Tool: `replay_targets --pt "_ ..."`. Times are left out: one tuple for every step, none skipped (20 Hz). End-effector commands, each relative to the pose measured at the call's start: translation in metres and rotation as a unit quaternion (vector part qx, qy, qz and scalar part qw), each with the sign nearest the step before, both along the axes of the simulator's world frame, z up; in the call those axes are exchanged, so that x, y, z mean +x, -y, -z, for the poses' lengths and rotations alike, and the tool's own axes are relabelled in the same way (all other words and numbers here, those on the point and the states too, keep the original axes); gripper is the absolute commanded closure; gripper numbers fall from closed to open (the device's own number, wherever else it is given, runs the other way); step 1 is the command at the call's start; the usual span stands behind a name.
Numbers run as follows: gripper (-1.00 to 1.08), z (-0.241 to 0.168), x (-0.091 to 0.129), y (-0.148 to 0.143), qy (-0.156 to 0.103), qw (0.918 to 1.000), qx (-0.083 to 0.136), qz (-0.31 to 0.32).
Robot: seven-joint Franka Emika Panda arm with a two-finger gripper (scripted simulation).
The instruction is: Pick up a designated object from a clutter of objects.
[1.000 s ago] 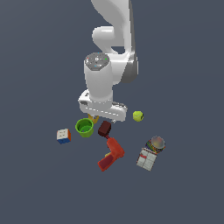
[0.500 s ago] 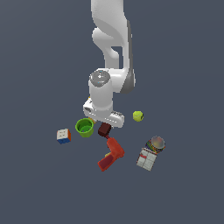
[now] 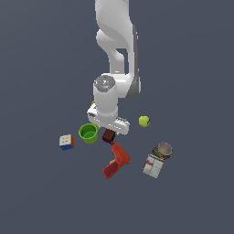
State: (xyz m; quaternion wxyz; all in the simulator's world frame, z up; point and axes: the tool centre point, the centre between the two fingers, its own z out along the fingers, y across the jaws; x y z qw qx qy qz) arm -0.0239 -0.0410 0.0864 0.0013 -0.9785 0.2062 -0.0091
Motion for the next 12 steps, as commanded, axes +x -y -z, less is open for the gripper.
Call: replay_targets --pt "-0.92 0.003 -0.001 0.000 -0.001 1.0000 0.000 0.000" --pt "-0.92 0.005 -0.001 0.000 -0.001 1.0000 0.000 0.000" --pt "-0.92 0.008 -0.001 0.000 -0.001 1.0000 0.000 0.000" --pt "-0.92 0.011 -0.002 0.000 -0.002 1.0000 0.000 0.001" --pt "-0.92 0.015 -0.002 0.000 -0.003 1.0000 0.000 0.001" --pt "-0.92 0.019 -0.003 0.000 -0.003 1.0000 0.000 0.001" --pt "-0.92 0.025 -0.004 0.000 -0.004 1.0000 0.000 0.001" --pt "-0.92 0.030 -0.005 0.000 -0.005 1.0000 0.000 0.001" --pt "-0.92 0.036 -0.005 0.000 -0.006 1.0000 0.000 0.001" --pt "-0.92 0.041 -0.006 0.000 -0.006 1.0000 0.000 0.002" --pt "-0.92 0.045 -0.007 0.000 -0.007 1.0000 0.000 0.002" --pt "-0.92 0.049 -0.007 0.000 -0.008 1.0000 0.000 0.002"
